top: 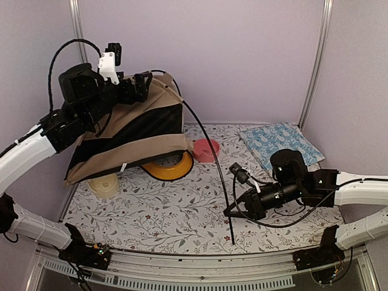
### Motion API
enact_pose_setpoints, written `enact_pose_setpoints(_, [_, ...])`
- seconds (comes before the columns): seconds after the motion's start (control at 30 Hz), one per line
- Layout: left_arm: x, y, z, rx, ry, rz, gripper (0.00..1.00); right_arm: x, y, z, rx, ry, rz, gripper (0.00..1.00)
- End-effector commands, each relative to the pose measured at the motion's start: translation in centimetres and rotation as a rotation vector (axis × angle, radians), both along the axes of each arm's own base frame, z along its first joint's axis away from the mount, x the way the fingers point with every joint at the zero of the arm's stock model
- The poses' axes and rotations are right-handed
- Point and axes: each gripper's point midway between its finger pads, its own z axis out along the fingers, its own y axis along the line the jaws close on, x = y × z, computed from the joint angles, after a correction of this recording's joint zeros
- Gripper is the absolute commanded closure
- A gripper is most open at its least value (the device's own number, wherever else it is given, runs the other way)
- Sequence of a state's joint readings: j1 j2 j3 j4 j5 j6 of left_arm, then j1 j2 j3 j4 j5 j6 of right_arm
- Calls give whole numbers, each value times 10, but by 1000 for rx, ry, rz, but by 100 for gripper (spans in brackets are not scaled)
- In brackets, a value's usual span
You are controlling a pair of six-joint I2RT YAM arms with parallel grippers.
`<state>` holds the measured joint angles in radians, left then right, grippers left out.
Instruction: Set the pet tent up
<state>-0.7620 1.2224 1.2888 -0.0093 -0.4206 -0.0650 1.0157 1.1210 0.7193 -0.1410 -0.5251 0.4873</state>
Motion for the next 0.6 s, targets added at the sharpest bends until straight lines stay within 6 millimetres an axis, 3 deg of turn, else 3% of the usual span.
enact_pose_setpoints(0.0, [-19, 21, 60, -101, -40, -25, 1, 9, 1, 32, 119, -76, -62, 100])
enact_pose_setpoints(0.27, [-40, 26, 122, -180, -101, -132, 7, 14, -10, 59, 210, -119, -137, 100])
enact_pose_setpoints(0.37, [-41, 18, 128, -162, -77, -144, 16, 16, -11, 71, 245, -143, -147, 100])
enact_pose_setpoints(0.43, [-40, 2, 106, -139, -4, -172, 21, 16, -9, 82, 278, -155, -145, 100])
enact_pose_setpoints(0.5, [-44, -16, 71, -136, 75, -189, 26, 16, -5, 89, 295, -155, -133, 100])
enact_pose_setpoints(0.57, [-52, -35, 13, -126, 165, -202, 29, 16, 0, 96, 305, -155, -113, 100])
